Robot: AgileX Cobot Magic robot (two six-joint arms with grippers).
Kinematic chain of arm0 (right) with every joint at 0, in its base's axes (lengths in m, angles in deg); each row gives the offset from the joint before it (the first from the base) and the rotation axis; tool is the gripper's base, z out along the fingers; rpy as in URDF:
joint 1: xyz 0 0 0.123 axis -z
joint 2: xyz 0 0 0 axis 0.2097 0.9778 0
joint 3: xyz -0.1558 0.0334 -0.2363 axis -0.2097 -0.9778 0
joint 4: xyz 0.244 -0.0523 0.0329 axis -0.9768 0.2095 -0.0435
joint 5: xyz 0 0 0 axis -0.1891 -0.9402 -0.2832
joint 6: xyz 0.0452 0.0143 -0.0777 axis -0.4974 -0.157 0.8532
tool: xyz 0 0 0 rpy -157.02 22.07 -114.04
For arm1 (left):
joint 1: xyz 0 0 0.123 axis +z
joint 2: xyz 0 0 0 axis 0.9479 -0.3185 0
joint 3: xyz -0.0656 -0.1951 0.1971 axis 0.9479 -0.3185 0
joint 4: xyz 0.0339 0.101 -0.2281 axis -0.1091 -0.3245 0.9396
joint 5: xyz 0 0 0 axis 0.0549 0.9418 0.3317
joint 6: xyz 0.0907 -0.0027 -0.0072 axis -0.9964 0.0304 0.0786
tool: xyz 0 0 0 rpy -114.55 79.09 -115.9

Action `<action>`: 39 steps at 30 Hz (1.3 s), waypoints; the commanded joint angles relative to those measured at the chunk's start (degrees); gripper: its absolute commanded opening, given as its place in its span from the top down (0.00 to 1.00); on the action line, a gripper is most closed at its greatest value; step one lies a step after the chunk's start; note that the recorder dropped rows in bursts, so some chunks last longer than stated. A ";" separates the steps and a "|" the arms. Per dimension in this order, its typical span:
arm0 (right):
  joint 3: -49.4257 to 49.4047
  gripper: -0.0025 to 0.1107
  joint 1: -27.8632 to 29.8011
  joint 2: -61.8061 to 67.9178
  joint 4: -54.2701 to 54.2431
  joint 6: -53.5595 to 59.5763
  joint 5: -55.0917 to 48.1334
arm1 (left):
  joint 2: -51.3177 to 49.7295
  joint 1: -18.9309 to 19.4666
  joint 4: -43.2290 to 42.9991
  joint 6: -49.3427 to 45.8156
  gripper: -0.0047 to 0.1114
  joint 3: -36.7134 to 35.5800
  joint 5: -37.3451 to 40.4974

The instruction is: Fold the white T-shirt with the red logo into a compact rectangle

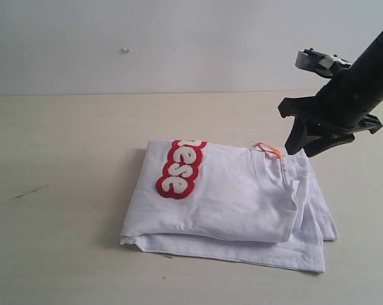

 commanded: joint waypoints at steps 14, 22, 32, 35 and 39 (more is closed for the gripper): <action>0.19 0.83 0.15 -7.00 -3.05 4.10 0.58 | -2.25 -19.27 -1.27 9.23 0.96 -19.27 -7.62; -3.13 0.98 0.15 -19.14 -8.51 8.31 4.27 | 3.66 -25.28 -1.26 5.20 0.96 -19.51 -4.90; -13.87 0.98 0.15 -51.77 -15.99 16.14 13.06 | 23.60 -25.28 -1.26 5.09 0.96 -19.51 6.28; -17.97 0.98 0.15 -62.28 -15.99 16.30 17.57 | 29.19 -25.28 -1.26 3.82 0.96 -19.51 7.99; -24.28 0.98 0.15 -75.61 -15.11 17.65 24.66 | 36.40 -25.28 -1.26 3.60 0.96 -19.51 9.51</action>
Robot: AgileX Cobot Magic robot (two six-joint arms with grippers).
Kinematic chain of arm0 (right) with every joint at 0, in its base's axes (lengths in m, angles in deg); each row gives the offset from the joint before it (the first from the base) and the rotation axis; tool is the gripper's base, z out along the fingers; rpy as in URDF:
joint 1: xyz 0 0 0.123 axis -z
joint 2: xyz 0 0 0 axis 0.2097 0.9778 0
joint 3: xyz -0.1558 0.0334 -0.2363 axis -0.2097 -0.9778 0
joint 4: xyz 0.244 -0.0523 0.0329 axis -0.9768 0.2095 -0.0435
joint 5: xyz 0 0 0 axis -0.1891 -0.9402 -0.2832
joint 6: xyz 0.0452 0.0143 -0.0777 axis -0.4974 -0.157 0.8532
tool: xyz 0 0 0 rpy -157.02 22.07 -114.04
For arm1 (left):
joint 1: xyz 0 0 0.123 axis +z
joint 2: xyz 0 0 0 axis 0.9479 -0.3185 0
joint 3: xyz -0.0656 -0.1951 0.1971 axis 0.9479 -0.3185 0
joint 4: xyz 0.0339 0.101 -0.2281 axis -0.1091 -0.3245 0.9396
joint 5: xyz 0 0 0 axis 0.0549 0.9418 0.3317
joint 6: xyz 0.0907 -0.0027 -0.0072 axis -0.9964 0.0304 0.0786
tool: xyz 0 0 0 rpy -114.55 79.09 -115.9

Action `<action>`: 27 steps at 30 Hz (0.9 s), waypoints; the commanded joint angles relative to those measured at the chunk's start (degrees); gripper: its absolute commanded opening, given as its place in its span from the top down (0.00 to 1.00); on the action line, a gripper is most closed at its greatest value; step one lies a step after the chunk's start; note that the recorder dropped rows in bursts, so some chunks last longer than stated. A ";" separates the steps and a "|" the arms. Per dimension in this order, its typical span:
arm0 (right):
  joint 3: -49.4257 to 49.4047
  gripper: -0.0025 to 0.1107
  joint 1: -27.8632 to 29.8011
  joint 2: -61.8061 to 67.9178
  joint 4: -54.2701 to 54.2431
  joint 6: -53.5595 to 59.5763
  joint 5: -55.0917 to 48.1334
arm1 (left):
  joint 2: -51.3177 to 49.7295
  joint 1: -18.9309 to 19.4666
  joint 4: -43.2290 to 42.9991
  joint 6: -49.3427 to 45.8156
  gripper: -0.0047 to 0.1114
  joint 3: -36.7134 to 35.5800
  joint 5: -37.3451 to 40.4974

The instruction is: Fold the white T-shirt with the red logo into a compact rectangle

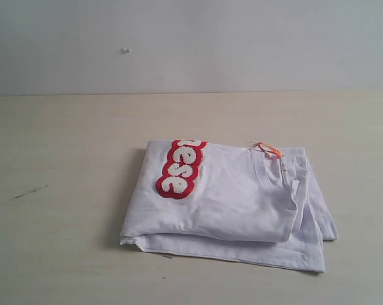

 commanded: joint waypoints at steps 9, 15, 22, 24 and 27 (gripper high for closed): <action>-13.58 0.98 0.15 -25.46 1.30 0.97 14.50 | 4.73 -0.33 -0.81 -0.41 0.96 -0.55 6.84; -14.52 0.98 0.15 -34.96 1.80 2.44 15.30 | 4.73 -0.33 -0.81 -0.41 0.96 -0.55 7.46; -14.83 0.98 0.15 -37.03 2.67 0.29 16.02 | 4.73 -0.33 -0.81 -0.41 0.96 -0.55 7.96; -15.50 0.98 0.15 -37.03 2.67 0.29 15.90 | 4.73 -0.33 -0.81 0.06 0.96 -0.55 8.90; -16.25 0.98 0.15 -37.03 2.77 0.41 15.67 | 4.73 -0.33 -0.81 -0.04 0.96 -0.55 11.14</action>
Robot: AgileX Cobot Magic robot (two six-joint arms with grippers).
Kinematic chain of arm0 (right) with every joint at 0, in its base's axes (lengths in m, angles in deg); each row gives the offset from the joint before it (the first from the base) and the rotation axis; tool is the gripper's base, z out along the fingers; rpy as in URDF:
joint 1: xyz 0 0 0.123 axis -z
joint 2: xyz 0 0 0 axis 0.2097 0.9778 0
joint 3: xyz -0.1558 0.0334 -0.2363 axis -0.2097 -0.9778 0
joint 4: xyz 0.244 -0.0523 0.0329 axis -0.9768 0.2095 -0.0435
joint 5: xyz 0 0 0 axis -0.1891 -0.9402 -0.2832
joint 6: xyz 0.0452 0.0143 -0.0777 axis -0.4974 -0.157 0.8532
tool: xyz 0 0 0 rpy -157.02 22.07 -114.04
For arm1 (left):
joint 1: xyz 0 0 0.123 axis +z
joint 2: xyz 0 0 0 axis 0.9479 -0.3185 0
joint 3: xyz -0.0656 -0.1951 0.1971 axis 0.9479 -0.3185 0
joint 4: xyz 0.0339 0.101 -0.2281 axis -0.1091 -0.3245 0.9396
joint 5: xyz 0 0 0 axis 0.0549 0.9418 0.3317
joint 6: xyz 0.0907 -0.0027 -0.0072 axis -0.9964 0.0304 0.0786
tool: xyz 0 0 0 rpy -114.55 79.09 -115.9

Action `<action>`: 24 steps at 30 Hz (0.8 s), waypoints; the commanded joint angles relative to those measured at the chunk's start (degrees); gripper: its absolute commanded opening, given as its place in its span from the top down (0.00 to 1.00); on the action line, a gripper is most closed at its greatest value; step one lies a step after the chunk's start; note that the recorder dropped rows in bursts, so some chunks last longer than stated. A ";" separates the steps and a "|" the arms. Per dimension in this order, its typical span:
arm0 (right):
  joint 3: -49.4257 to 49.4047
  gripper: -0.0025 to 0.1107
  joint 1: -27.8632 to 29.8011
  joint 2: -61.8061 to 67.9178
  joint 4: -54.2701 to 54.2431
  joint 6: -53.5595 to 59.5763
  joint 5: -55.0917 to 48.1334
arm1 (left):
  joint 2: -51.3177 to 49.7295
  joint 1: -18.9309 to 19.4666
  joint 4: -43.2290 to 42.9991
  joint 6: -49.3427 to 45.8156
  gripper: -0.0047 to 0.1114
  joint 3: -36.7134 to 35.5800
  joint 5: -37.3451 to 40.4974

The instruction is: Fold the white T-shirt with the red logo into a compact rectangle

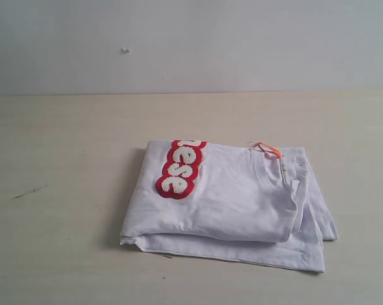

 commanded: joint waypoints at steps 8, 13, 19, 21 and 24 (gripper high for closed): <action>-1.26 0.98 0.15 -0.06 0.54 -0.07 -0.44 | 0.13 -0.33 -0.26 0.07 0.96 -0.32 2.85; -1.26 0.98 0.15 -0.06 0.54 -0.07 -0.44 | 0.13 -0.33 -0.26 0.07 0.96 -0.32 2.85; -1.26 0.98 0.15 -0.06 0.54 -0.07 -0.44 | 0.13 -0.33 -0.26 0.07 0.96 -0.32 2.85; -1.26 0.98 0.15 -0.06 0.54 -0.07 -0.44 | 0.13 -0.33 -0.26 0.07 0.96 -0.32 2.85; -1.26 0.98 0.15 -0.06 0.54 -0.07 1.34 | 0.13 -0.33 -0.26 0.07 0.96 -0.32 2.85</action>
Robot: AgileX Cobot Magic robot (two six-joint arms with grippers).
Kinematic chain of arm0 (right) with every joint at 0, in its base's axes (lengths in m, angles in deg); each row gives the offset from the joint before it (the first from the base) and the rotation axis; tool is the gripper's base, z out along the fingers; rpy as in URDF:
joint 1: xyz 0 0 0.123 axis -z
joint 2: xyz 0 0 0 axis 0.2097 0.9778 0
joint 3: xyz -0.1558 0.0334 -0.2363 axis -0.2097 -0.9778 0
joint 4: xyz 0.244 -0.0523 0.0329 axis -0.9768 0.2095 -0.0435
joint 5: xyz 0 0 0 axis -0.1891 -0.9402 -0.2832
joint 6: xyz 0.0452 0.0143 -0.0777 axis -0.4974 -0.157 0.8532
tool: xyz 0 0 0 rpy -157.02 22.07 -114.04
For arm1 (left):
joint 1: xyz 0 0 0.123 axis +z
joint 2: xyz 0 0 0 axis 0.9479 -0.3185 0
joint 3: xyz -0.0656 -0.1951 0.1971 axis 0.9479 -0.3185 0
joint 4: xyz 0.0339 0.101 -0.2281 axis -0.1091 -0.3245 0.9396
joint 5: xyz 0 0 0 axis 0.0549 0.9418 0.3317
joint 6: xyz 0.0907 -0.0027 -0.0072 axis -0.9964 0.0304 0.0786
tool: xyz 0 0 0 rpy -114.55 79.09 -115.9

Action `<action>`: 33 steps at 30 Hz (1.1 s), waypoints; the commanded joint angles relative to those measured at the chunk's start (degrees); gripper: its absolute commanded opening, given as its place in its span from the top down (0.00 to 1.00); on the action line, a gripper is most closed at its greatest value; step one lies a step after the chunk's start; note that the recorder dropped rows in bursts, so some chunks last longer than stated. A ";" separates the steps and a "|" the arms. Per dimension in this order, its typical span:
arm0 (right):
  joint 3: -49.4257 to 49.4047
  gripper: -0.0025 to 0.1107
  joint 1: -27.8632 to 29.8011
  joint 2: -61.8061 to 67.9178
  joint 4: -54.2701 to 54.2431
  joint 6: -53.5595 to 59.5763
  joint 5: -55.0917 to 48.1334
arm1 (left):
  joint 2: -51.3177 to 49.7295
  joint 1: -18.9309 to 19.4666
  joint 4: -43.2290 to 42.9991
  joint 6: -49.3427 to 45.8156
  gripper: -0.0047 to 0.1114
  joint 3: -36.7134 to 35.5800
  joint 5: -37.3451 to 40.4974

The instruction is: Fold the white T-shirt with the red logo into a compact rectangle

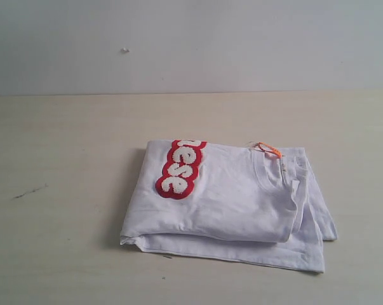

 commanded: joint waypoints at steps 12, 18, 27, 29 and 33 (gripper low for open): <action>-3.68 0.98 0.66 -0.06 34.75 -29.98 12.34 | 0.13 -0.33 -0.14 0.07 0.96 -0.32 -0.12; -18.78 0.98 2.25 -0.06 34.58 -31.63 26.61 | 0.13 -0.33 -0.14 0.07 0.96 -0.32 -0.12; -28.88 0.98 6.29 -0.06 34.94 -31.68 25.89 | 0.13 -0.33 -0.14 0.07 0.96 -0.32 -0.12; -30.13 0.98 6.29 -0.06 34.94 -31.68 25.60 | 0.13 -0.33 -0.14 0.07 0.96 -0.32 -0.12; -34.12 0.98 6.29 -0.06 37.59 -31.56 25.71 | 0.13 -0.33 -0.14 0.07 0.96 -0.32 -0.12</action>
